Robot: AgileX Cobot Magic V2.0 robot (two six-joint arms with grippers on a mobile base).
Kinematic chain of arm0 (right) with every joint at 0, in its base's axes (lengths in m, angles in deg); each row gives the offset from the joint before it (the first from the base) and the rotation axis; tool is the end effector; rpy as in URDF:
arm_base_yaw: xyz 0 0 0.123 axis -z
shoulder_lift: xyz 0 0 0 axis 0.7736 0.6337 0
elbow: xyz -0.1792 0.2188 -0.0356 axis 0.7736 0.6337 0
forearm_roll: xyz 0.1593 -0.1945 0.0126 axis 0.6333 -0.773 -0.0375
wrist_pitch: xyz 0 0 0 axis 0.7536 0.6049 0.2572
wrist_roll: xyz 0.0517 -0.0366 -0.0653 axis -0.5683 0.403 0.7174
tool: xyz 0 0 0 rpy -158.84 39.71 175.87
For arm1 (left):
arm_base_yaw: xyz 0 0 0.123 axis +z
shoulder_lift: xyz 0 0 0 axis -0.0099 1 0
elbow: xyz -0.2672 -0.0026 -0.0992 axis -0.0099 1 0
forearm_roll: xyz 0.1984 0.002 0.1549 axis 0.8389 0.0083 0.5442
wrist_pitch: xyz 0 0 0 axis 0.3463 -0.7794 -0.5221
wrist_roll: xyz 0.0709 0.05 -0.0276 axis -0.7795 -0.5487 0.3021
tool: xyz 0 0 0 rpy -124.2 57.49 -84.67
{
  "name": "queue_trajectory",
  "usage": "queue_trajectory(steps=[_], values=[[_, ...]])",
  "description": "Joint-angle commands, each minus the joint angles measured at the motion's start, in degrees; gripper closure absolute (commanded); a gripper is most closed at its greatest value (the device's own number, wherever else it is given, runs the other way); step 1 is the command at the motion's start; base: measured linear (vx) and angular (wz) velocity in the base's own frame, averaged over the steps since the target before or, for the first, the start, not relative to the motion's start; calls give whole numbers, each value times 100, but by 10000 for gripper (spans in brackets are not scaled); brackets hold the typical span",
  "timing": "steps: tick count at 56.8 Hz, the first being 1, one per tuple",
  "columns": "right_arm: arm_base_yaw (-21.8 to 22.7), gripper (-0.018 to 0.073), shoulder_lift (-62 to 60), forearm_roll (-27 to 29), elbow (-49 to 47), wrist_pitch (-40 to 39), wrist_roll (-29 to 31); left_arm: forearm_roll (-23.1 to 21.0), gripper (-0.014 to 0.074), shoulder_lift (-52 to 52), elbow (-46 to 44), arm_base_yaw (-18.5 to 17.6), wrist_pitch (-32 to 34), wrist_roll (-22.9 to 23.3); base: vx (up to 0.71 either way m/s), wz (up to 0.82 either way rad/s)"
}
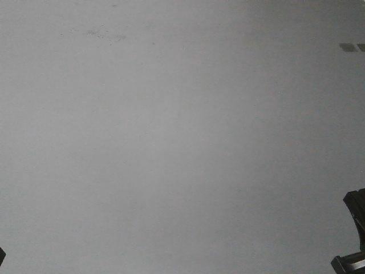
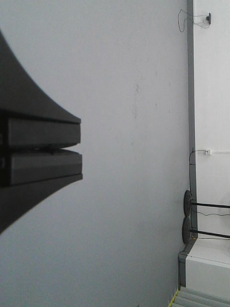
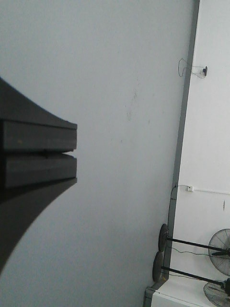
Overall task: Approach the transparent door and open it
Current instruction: 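Drive the base across the grey floor toward the glass door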
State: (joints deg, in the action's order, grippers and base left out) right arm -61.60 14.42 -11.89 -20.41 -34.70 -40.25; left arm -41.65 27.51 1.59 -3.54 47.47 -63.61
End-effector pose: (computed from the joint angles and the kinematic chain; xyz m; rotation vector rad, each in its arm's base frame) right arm 0.0550 0.0116 0.1863 -0.1977 1.6857 0.1259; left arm 0.0556 -0.0039 0.1829 0.0467 1.7280 -0.0552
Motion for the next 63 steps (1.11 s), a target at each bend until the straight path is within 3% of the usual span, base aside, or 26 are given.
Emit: queue_trajectory(steps=[1, 63], values=[[22, 561, -91, -26, 22, -485, 0, -64, 603, -83, 46, -27, 434, 49, 0, 0], [22, 561, -91, -26, 22, -485, 0, -64, 603, -83, 46, -27, 428, 49, 2, -1]])
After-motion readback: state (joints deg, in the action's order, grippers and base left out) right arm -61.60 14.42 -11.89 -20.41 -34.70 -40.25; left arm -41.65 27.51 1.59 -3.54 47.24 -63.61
